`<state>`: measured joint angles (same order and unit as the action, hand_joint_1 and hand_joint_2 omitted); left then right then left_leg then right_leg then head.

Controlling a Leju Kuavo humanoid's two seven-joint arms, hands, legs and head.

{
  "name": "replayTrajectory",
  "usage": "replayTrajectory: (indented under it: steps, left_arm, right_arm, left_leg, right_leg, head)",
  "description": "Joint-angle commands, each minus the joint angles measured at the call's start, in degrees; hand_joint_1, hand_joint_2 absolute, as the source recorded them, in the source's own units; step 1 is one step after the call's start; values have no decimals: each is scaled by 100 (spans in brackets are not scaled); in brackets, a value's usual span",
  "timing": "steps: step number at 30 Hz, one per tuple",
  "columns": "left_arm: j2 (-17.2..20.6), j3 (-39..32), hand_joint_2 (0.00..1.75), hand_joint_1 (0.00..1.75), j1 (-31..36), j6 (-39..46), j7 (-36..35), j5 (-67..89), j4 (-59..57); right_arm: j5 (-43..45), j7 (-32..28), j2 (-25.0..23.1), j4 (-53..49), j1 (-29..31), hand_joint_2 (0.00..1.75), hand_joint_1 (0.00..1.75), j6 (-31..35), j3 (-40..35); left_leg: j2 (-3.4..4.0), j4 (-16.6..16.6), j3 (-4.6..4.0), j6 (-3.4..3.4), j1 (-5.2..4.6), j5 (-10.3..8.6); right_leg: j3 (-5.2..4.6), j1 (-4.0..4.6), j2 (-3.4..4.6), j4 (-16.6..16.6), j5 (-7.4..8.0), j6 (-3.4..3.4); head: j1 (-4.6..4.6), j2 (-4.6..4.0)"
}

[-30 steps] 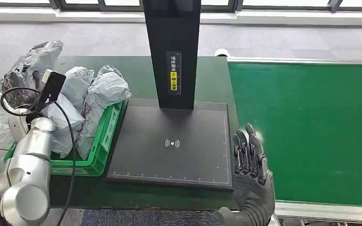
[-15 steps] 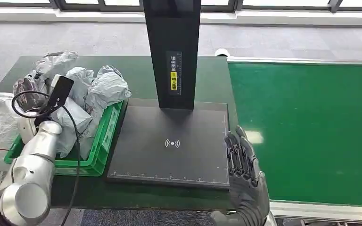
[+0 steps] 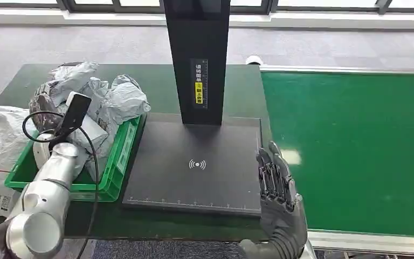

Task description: Moved the parcel from conveyor to table for the left to box.

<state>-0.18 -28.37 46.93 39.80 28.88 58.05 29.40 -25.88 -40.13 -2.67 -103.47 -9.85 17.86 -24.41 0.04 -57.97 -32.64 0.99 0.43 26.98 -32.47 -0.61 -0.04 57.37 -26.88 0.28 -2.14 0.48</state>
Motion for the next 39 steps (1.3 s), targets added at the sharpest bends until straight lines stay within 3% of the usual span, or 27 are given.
replayTrajectory:
  steps: [1, 14, 22, 27, 30, 33, 36, 39]
  left_arm:
    - [-344, 390, 0, 0, -533, -316, 65, -704, 862]
    - [-416, 972, 0, 0, -938, -547, 422, -1783, 1647]
    - [-556, 1420, 0, 0, -1512, -851, 416, -2439, 2996]
    - [-556, 1420, 0, 0, -1512, -851, 416, -2439, 2996]
    - [-700, 1571, 0, 0, -2027, -1068, 655, -3275, 3969]
    - [-932, 1959, 0, 0, -3025, -1742, 1050, -4254, 5112]
    - [-1023, 2804, 0, 0, -3871, -2767, 1112, -5098, 6048]
    - [-988, 3694, 0, 0, -4297, -3070, 1112, -5107, 6350]
  right_arm:
    - [264, 13, 309, 519, 39, 175, 0, 251, -213]
    - [299, 13, 321, 607, 104, 175, 0, 273, -174]
    - [309, 13, 372, 600, 72, 175, 0, 453, -204]
    - [309, 13, 372, 600, 72, 175, 0, 453, -204]
    - [333, 13, 363, 611, 28, 175, 0, 552, -170]
    - [386, 13, 302, 674, 59, 175, 0, 534, -80]
    - [522, 13, 363, 706, 111, 175, 0, 570, -137]
    - [719, 13, 386, 653, 138, 175, 0, 493, -221]
  left_leg:
    - [2, 7, 3, -4, 3, -3]
    - [5, 2, -4, -2, 3, -2]
    - [3, 1, -7, -1, 3, -1]
    - [-4, 7, -5, -3, 3, -5]
    - [0, 10, -6, -3, 2, -7]
    - [18, 10, 4, -3, 0, 2]
    - [20, 22, 13, -5, -4, 3]
    - [10, 7, 1, -10, -3, 12]
  right_leg:
    - [6, 4, 3, -12, 6, 1]
    - [-5, 4, 6, -8, 5, 0]
    - [-6, 4, 4, -7, 4, 0]
    - [-4, 4, -2, -14, 6, 0]
    - [-4, 3, -1, -16, 9, -1]
    - [-1, 1, 16, -15, 5, 1]
    - [7, -2, 18, -28, 5, 3]
    - [0, -1, 12, -19, -5, 6]
  head:
    - [0, 0]
    - [0, 0]
    - [0, 0]
    - [0, 0]
    - [0, 0]
    - [0, 0]
    - [0, 0]
    - [0, 0]
